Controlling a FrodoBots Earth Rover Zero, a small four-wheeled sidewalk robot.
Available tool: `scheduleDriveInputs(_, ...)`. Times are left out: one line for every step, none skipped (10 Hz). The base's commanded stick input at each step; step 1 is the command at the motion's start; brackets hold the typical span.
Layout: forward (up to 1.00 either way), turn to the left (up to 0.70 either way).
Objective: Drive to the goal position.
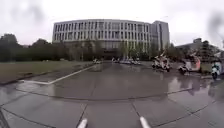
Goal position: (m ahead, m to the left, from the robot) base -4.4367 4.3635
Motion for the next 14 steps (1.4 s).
scheduleDriveInputs(1.00, 0.03)
scheduleDriveInputs(1.00, 0.03)
scheduleDriveInputs(1.00, 0.03)
scheduleDriveInputs(1.00, 0.03)
scheduleDriveInputs(1.00, 0.03)
scheduleDriveInputs(1.00, 0.03)
scheduleDriveInputs(1.00, 0.03)
scheduleDriveInputs(1.00, 0.03)
scheduleDriveInputs(1.00, 0.03)
scheduleDriveInputs(1.00, 0.03)
scheduleDriveInputs(1.00, 0.03)
scheduleDriveInputs(1.00, 0.03)
scheduleDriveInputs(1.00, 0.03)
scheduleDriveInputs(1.00, 0.03)
